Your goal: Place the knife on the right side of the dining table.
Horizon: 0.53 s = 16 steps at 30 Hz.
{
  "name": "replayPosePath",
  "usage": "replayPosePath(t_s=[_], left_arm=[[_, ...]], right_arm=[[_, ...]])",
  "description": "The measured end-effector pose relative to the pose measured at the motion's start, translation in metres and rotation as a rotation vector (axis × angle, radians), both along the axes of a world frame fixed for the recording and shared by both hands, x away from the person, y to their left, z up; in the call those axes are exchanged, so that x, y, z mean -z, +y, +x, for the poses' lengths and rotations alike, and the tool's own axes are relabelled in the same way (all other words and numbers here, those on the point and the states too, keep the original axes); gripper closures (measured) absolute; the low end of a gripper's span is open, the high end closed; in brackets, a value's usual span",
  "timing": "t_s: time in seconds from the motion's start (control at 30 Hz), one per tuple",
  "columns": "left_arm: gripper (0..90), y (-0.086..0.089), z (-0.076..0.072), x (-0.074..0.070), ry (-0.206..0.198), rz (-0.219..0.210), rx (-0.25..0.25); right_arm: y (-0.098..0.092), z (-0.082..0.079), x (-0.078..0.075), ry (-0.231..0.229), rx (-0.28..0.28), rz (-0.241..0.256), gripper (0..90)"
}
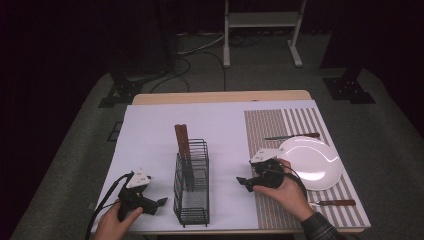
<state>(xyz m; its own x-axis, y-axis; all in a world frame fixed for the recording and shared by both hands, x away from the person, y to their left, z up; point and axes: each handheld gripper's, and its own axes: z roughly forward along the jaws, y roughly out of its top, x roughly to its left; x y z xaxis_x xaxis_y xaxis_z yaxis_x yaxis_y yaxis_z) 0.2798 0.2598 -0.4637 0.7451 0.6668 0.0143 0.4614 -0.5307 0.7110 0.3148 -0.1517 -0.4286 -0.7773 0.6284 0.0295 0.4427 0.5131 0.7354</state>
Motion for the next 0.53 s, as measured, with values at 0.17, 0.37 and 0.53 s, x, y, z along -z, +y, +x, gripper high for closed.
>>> replayPosePath(t_s=[0.17,0.37,0.53], left_arm=[[0.0,0.0,0.0,0.0,-0.002,0.002,0.002],[0.0,0.0,0.0,0.0,-0.001,0.001,0.002],[0.0,0.0,0.0,0.0,-0.001,0.002,0.002]], right_arm=[[0.015,-0.007,0.009,0.025,-0.053,-0.005,21.1],[0.033,-0.016,0.02,0.042,-0.115,-0.043,20.2],[0.039,-0.018,0.026,0.05,-0.129,-0.059,19.9]])
